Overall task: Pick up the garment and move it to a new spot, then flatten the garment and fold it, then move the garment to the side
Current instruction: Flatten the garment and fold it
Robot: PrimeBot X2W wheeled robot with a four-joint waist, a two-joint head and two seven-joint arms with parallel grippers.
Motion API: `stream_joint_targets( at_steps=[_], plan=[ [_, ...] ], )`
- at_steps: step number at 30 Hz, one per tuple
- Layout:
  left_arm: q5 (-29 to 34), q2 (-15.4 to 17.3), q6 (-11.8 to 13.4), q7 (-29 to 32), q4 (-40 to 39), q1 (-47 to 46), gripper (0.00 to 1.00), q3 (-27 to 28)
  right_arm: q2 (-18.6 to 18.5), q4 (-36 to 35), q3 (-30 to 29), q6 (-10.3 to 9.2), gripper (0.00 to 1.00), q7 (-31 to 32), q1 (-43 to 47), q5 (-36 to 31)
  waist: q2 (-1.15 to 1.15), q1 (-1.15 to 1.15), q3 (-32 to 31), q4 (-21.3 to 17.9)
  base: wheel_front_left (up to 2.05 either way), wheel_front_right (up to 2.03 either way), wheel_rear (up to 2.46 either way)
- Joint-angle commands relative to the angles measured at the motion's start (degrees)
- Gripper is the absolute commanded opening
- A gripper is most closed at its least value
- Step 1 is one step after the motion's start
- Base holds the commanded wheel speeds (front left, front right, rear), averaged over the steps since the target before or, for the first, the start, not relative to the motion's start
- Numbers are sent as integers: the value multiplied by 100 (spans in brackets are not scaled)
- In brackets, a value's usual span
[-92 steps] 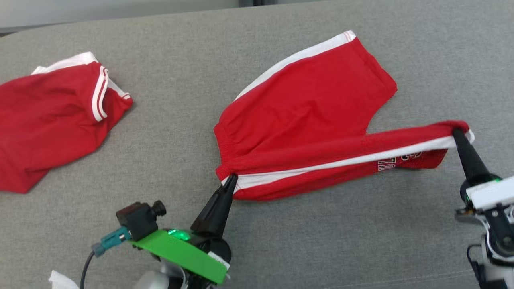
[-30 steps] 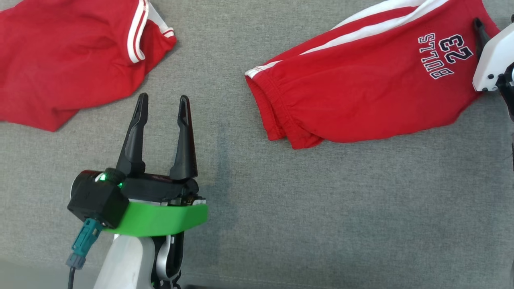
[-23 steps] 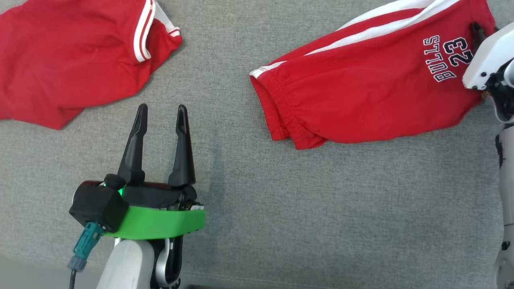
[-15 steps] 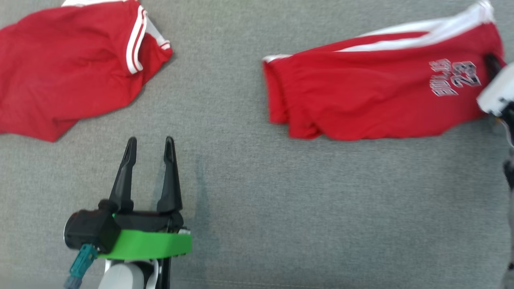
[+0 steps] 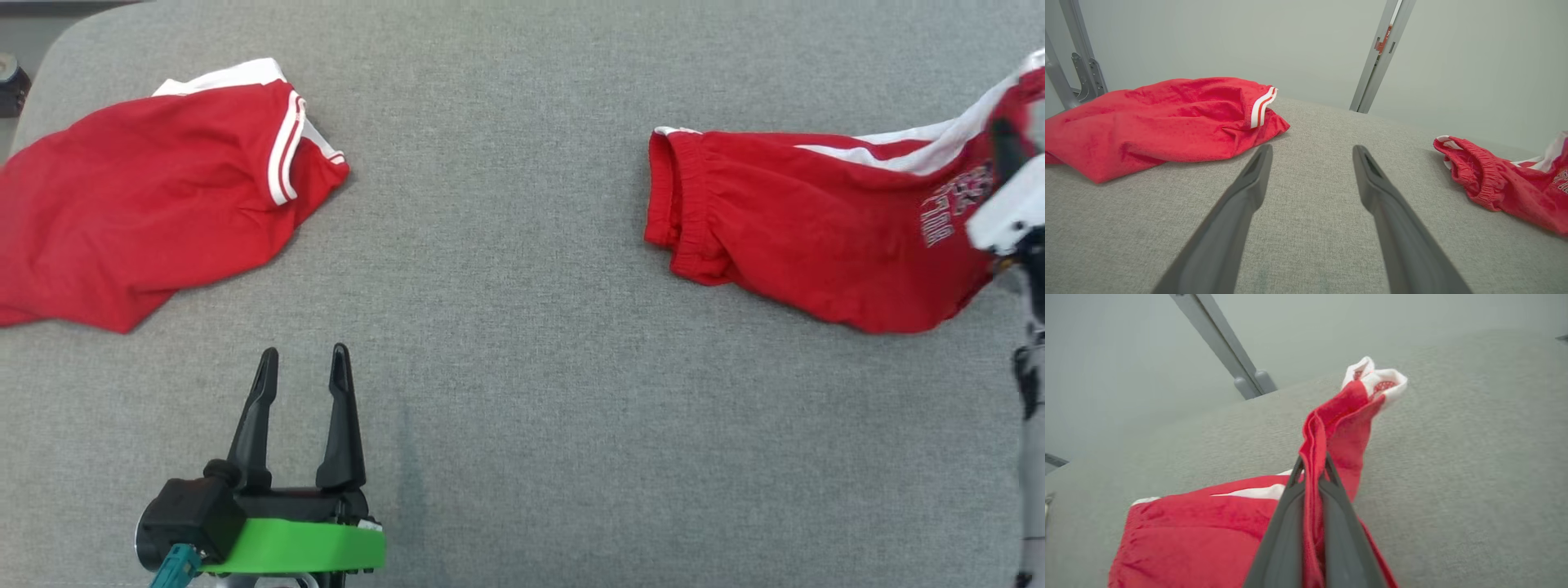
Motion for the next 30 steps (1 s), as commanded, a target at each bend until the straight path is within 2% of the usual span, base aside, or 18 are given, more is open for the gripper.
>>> stream_joint_targets(
  at_steps=[1,5,10,16,26,27,28,30],
  plan=[
    [-42,11,33,-3,18,105,100,-32,130,-127,280,-2,0,94,153,79,0,0,-117,52,0,0,0],
    [-69,10,75,-3,66,80,100,-107,467,-320,1111,-2,0,272,222,179,0,0,-129,89,0,0,0],
    [-67,10,42,-3,194,42,100,-189,786,74,1785,-2,0,76,130,75,0,0,-153,185,0,0,0],
    [-74,10,73,-3,313,120,100,-228,954,617,2038,-2,0,-339,58,51,0,0,-238,318,0,0,0],
    [-10,10,114,-2,423,178,100,-282,1044,1102,2358,-1,1,-737,-87,67,0,0,-355,308,0,0,0],
    [-12,10,122,-3,428,175,100,-285,1048,1131,2391,-1,44,-786,-94,41,0,0,-361,301,0,0,0],
    [-17,10,130,-3,433,174,100,-284,1053,1171,2423,-1,100,-843,-98,34,0,0,-372,290,0,0,0],
    [-23,10,137,-2,451,197,100,-288,1064,1224,2495,-1,100,-911,-82,84,0,0,-408,268,0,0,0]
  ],
)
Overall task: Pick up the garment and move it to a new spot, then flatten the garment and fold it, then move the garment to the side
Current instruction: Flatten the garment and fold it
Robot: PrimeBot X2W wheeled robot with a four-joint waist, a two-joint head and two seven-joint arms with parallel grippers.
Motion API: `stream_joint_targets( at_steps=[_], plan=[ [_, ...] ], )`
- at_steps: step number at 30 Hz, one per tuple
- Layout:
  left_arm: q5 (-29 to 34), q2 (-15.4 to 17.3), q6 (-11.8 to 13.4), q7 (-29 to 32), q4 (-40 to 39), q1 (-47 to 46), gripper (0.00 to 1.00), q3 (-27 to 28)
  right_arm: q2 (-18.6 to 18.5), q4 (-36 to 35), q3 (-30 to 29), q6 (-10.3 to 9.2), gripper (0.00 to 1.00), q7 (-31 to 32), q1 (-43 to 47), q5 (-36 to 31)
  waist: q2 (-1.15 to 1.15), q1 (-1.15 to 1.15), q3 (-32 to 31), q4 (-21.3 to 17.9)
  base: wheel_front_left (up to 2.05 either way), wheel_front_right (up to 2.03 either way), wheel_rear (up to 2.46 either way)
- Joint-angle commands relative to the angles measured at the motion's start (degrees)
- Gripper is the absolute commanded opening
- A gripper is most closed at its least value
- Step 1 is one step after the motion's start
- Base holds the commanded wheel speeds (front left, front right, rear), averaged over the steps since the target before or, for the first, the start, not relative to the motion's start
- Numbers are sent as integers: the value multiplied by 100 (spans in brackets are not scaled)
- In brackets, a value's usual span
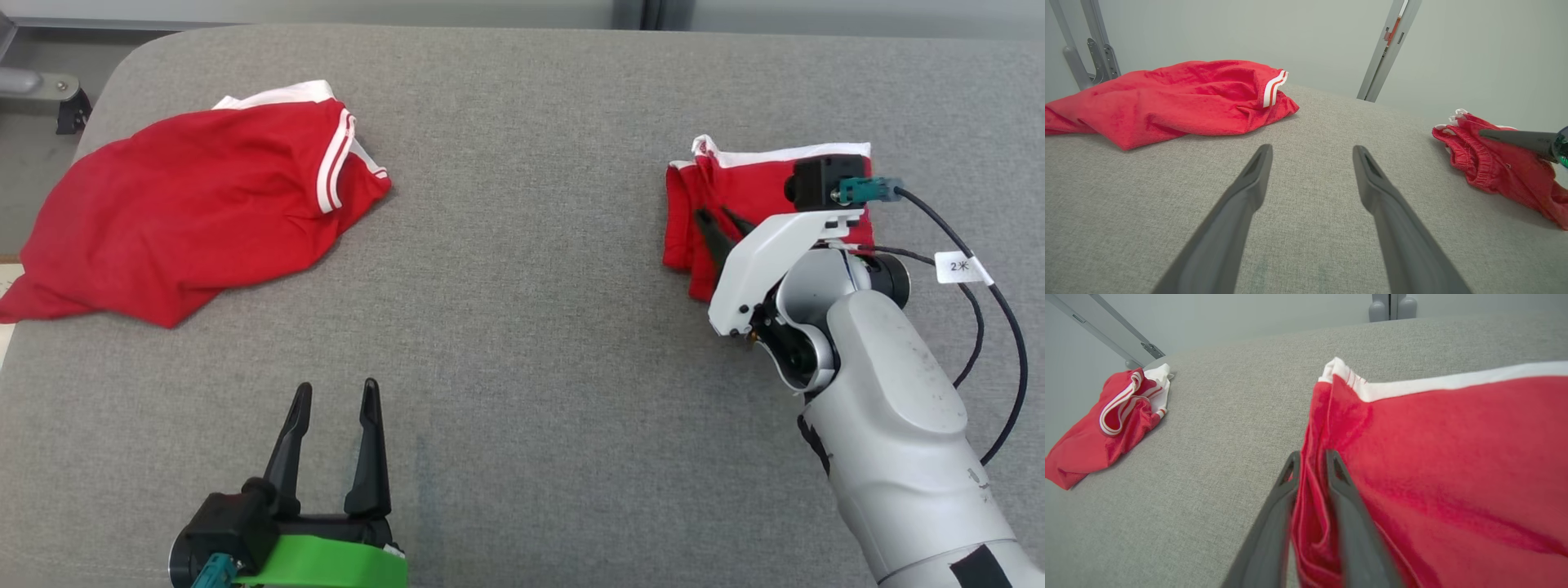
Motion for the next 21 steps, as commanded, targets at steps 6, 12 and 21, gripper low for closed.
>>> stream_joint_targets(
  at_steps=[6,12,21],
  plan=[
    [103,10,35,-3,88,218,100,93,21,-316,363,0,100,-377,275,582,0,0,-265,-141,0,0,0],
    [196,11,8,-3,80,426,100,344,-401,-1135,620,-4,100,-1157,918,327,0,0,-607,-359,0,0,0],
    [269,11,-6,-3,-24,804,100,695,-1035,-1583,55,-4,100,-2778,2218,-457,0,0,-1104,-614,0,0,0]
  ],
)
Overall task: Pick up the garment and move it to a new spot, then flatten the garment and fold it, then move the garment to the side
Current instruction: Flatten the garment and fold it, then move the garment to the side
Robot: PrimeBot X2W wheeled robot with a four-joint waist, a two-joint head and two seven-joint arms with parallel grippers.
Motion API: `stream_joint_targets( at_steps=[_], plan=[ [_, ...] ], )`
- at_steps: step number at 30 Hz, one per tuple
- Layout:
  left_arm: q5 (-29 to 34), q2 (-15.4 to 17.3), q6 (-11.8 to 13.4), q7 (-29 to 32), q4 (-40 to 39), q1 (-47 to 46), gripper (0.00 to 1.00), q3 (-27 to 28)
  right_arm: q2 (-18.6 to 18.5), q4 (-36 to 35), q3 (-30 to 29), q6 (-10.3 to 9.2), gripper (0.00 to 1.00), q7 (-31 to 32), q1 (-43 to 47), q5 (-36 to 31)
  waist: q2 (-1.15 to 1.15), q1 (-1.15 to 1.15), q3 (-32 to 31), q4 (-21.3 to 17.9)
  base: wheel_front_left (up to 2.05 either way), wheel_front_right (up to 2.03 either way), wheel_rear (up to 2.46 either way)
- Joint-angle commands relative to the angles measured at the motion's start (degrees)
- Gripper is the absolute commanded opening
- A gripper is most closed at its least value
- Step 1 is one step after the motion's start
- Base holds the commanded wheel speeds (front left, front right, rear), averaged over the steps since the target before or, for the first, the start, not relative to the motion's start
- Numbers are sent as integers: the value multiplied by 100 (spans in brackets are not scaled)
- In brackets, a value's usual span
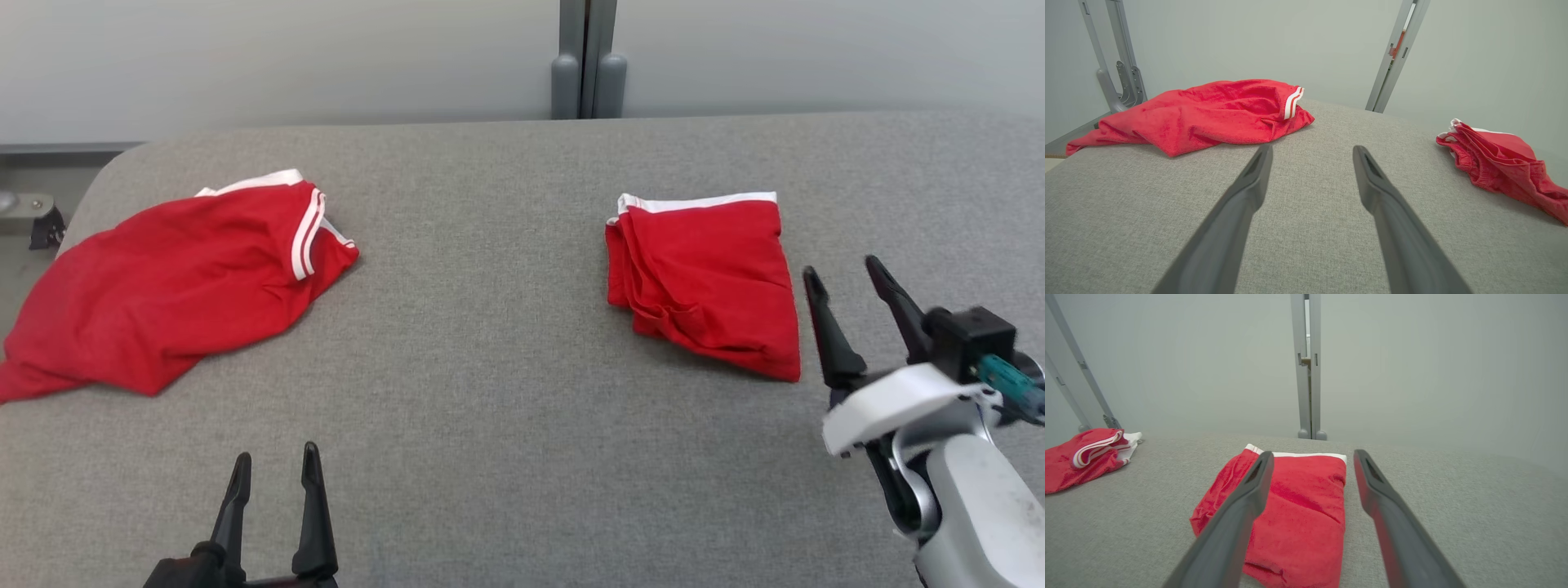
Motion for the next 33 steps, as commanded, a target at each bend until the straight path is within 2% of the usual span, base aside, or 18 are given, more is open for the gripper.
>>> stream_joint_targets(
  at_steps=[1,6,11,17,24,33],
  plan=[
    [32,12,-20,-4,-2,134,100,42,89,42,-153,-7,100,-146,220,41,-1,0,-254,-151,0,0,0],
    [133,12,-61,-4,-23,320,100,212,64,98,-834,-8,100,-408,769,-212,-1,0,-492,-172,0,0,0],
    [195,12,-141,-4,-22,429,100,381,96,-177,-1129,-8,100,-434,1239,-538,-1,0,-580,-124,0,0,0],
    [263,12,-218,-4,61,479,100,480,337,-496,-1437,-8,100,-434,1886,-770,-1,0,-662,-22,0,0,0],
    [291,12,-266,-4,67,488,100,536,553,-562,-1498,-8,100,-435,2098,-844,-1,0,-662,-15,0,0,0],
    [311,12,-268,-4,76,537,100,490,475,-510,-1432,-8,100,-436,1895,-784,-1,0,-629,9,0,0,0]
  ],
)
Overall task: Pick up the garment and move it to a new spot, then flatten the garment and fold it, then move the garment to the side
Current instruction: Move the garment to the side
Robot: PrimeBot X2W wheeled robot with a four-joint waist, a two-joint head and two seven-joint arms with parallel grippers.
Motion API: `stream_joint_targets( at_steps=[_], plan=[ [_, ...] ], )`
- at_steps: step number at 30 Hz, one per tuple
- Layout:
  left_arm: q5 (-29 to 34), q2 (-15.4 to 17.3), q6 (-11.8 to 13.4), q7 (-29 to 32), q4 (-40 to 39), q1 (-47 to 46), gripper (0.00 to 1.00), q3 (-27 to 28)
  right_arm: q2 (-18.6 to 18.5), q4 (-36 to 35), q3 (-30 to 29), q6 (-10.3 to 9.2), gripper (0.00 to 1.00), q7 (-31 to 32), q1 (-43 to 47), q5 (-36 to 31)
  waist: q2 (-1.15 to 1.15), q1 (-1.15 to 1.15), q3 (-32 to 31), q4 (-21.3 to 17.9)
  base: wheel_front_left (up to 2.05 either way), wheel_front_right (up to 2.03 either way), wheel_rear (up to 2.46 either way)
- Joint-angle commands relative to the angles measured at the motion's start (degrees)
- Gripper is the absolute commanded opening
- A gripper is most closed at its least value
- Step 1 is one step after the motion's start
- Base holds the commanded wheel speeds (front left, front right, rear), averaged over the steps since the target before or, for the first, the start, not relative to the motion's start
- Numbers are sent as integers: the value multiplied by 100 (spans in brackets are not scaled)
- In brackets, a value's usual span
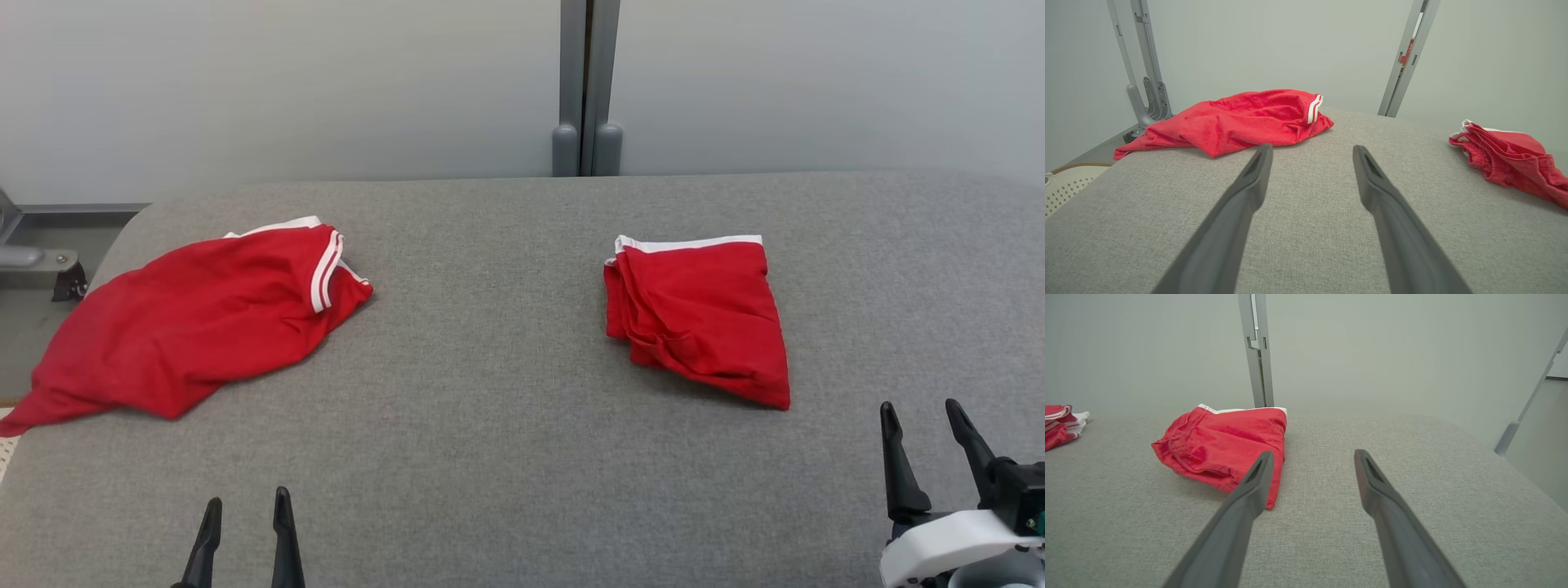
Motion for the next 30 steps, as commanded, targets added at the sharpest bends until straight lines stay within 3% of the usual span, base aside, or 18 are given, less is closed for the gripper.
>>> stream_joint_targets(
  at_steps=[1,9,13,22,30],
  plan=[
    [5,12,-1,-4,2,98,100,-8,-44,10,21,-8,100,-15,-99,19,0,0,16,11,0,0,0],
    [11,12,-47,-4,-30,-62,100,-37,-368,498,182,-8,100,19,-849,334,0,0,349,40,0,0,0],
    [-1,13,-76,-4,-19,-300,100,-88,-616,1066,291,-9,100,550,-1792,611,0,0,703,93,0,0,0],
    [-121,13,-112,-4,109,-772,100,-329,-440,2600,421,-5,100,2422,-3445,1280,0,0,1295,442,0,0,0],
    [-243,14,-9,-3,175,-938,100,-521,-422,3313,429,-8,100,2954,-3836,1544,0,0,1439,722,0,0,0]
  ],
)
